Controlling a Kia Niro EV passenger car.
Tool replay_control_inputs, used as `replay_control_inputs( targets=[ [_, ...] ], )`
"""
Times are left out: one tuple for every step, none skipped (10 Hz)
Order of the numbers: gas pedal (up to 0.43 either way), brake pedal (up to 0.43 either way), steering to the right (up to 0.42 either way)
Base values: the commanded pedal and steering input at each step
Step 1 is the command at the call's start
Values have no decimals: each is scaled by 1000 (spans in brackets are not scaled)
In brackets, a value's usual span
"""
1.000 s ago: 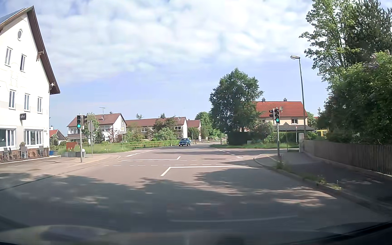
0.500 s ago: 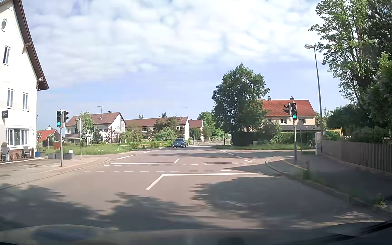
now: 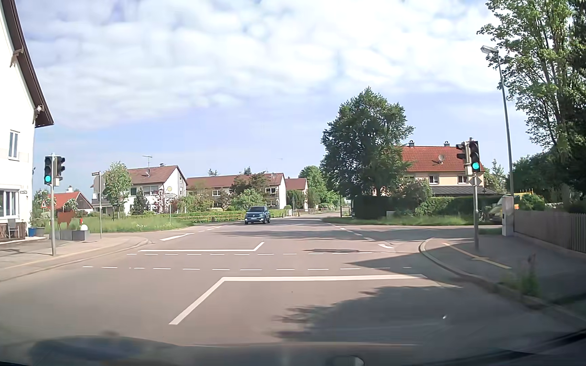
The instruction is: Follow the waypoints while adhering to traffic rules and regulations
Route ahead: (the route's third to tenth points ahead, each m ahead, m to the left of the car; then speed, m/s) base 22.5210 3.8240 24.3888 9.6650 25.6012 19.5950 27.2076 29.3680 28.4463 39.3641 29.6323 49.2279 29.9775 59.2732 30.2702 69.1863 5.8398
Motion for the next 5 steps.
replay_control_inputs(
  targets=[
    [0,122,-14],
    [0,159,-14],
    [0,183,-14],
    [0,201,-14],
    [0,207,-14]
  ],
)
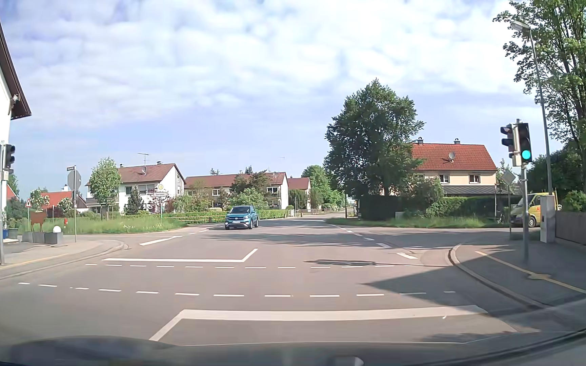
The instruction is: Follow the waypoints while adhering to traffic rules and regulations
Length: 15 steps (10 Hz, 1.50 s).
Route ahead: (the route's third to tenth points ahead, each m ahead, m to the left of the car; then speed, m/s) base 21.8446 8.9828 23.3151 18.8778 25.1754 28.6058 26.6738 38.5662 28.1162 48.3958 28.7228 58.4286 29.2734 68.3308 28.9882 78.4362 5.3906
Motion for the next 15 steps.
replay_control_inputs(
  targets=[
    [0,207,-14],
    [0,207,-14],
    [0,213,-14],
    [0,213,-14],
    [0,213,-14],
    [0,213,-14],
    [0,213,-14],
    [0,213,-14],
    [0,213,-14],
    [0,220,-14],
    [0,213,-15],
    [0,207,-16],
    [0,177,-18],
    [0,134,-20],
    [0,116,-24]
  ],
)
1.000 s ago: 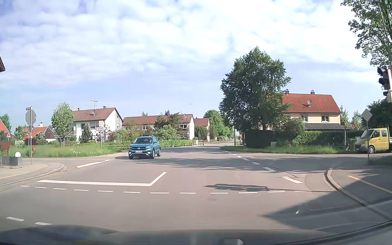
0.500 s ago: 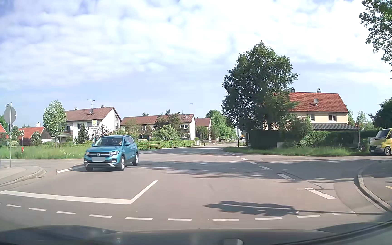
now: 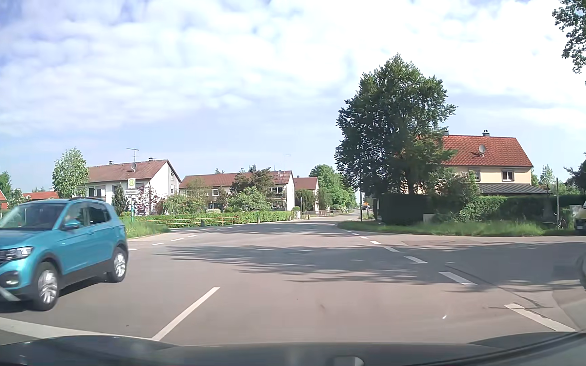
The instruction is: Follow the waypoints while adhering to traffic rules and regulations
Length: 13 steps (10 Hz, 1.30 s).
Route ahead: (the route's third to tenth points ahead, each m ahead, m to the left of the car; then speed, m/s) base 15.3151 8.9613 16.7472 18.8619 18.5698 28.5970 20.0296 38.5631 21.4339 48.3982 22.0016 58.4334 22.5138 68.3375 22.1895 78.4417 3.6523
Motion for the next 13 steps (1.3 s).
replay_control_inputs(
  targets=[
    [0,91,-35],
    [0,0,-44],
    [0,0,-50],
    [0,0,-57],
    [0,0,-66],
    [0,0,-80],
    [0,0,-96],
    [0,0,-112],
    [20,0,-124],
    [87,0,-131],
    [110,0,-132],
    [118,0,-132],
    [138,0,-132]
  ],
)
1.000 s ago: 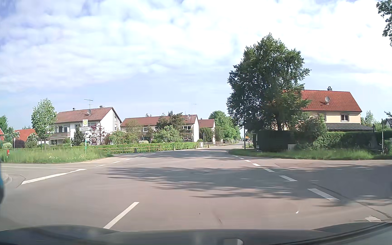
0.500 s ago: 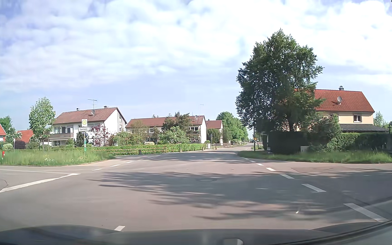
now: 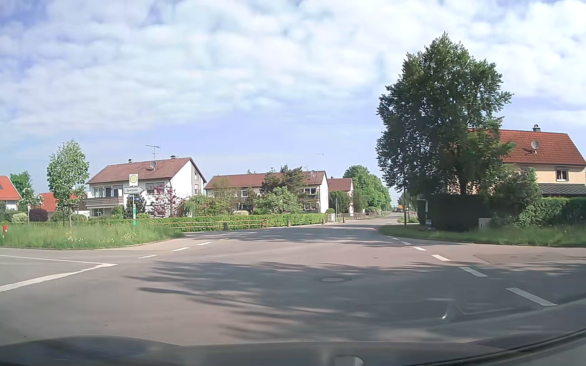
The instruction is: Follow the waypoints while adhering to traffic rules and regulations
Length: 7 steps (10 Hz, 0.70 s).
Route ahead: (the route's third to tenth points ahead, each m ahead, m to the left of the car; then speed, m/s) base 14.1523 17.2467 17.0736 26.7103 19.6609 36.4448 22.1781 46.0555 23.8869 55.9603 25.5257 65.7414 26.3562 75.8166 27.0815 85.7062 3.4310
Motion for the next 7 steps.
replay_control_inputs(
  targets=[
    [138,0,-133],
    [138,0,-134],
    [138,0,-136],
    [130,0,-138],
    [98,0,-140],
    [47,0,-141],
    [0,0,-144]
  ],
)
